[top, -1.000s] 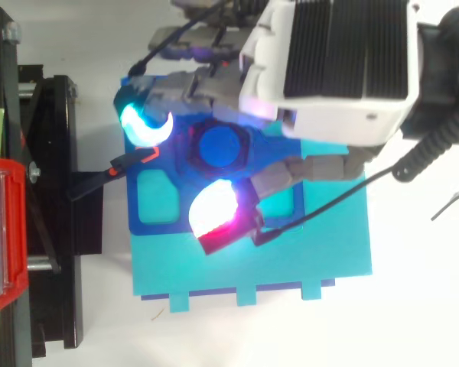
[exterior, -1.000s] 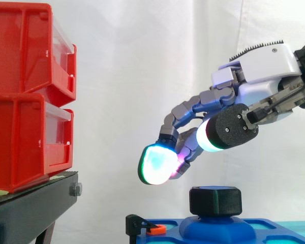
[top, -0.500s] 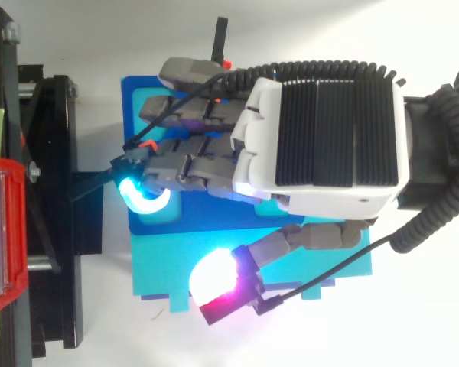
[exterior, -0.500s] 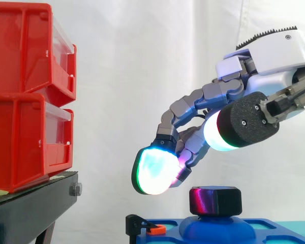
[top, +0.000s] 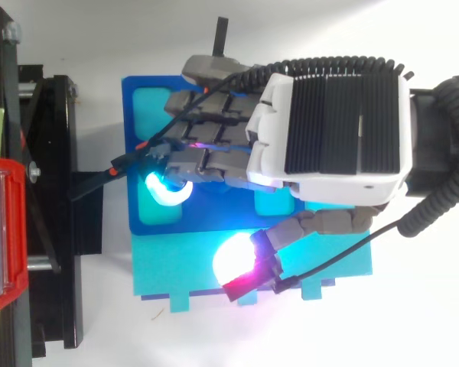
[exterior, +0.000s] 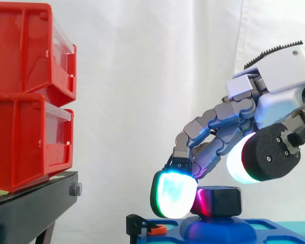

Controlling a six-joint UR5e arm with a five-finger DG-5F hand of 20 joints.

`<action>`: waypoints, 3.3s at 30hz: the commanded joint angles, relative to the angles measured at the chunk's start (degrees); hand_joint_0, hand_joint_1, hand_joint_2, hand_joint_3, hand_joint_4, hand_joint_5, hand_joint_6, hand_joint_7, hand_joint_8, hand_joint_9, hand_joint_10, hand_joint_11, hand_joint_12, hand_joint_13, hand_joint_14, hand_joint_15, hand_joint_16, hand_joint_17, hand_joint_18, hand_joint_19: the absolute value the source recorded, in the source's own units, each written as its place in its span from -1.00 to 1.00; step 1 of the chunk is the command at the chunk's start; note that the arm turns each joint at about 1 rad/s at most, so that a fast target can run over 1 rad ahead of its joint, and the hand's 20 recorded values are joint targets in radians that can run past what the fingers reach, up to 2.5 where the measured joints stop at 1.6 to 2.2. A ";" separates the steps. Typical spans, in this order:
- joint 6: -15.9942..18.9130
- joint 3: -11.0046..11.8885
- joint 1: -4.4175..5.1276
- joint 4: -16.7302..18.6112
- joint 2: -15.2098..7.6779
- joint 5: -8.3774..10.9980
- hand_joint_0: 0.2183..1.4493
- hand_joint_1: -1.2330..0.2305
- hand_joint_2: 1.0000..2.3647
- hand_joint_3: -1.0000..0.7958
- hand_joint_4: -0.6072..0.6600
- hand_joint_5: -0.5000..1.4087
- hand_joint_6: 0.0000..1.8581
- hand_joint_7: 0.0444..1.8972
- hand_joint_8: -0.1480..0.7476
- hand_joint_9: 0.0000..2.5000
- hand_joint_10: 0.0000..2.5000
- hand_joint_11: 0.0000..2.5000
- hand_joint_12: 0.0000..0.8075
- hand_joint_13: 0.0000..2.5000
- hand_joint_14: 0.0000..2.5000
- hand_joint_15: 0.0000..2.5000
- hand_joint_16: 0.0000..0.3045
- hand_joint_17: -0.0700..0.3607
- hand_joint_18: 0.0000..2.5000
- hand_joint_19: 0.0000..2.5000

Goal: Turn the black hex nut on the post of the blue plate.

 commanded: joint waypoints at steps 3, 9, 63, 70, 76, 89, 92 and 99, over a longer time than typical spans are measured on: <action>-1.57 0.00 -0.68 -1.46 0.00 -0.23 -0.57 0.02 -1.00 -0.44 0.37 -0.63 -0.46 -0.16 -0.10 -0.55 -1.00 -1.00 -0.14 -0.79 -1.00 -1.00 -0.65 -0.12 -1.00 -1.00; -1.92 0.00 -1.56 -1.55 0.00 -1.37 -0.56 0.02 -1.00 -0.44 0.37 -0.63 -0.46 -0.16 -0.10 -0.55 -1.00 -1.00 -0.14 -0.79 -1.00 -1.00 -0.65 -0.12 -1.00 -1.00; -4.38 4.74 -6.31 -1.20 -0.08 -8.49 -0.55 0.02 -1.00 -0.44 0.37 -0.63 -0.46 -0.17 -0.09 -0.53 -1.00 -1.00 -0.13 -0.75 -1.00 -0.98 -0.65 -0.12 -1.00 -0.98; -3.94 4.57 -3.93 0.03 0.00 -6.47 -0.55 0.03 -1.00 -0.44 0.38 -0.63 -0.46 -0.17 -0.08 -0.52 -1.00 -0.99 -0.14 -0.74 -1.00 -0.98 -0.65 -0.12 -1.00 -0.97; -3.67 4.48 -1.91 -0.06 -0.08 -4.97 -0.55 0.03 -1.00 -0.44 0.37 -0.63 -0.46 -0.17 -0.08 -0.52 -1.00 -1.00 -0.13 -0.74 -1.00 -0.98 -0.65 -0.12 -0.99 -0.97; -3.67 4.39 -0.07 -4.01 -0.08 -2.86 -0.65 0.56 -1.00 -0.44 0.30 -0.65 -0.46 -0.32 -0.22 -0.80 -1.00 -1.00 -0.13 -1.00 -1.00 -1.00 -0.59 -0.02 -1.00 -1.00; -3.76 4.39 -0.07 -4.54 -0.08 -2.95 -0.64 0.64 -1.00 -0.44 0.29 -0.65 -0.46 -0.36 -0.27 -0.85 -1.00 -1.00 -0.14 -1.00 -1.00 -1.00 -0.59 -0.02 -1.00 -1.00; -3.85 4.39 -0.59 -5.07 -0.08 -3.04 -0.65 0.17 -1.00 -0.44 0.27 -0.69 -0.46 -0.35 -0.31 -1.00 -1.00 -1.00 -0.18 -1.00 -1.00 -1.00 -0.60 -0.03 -1.00 -1.00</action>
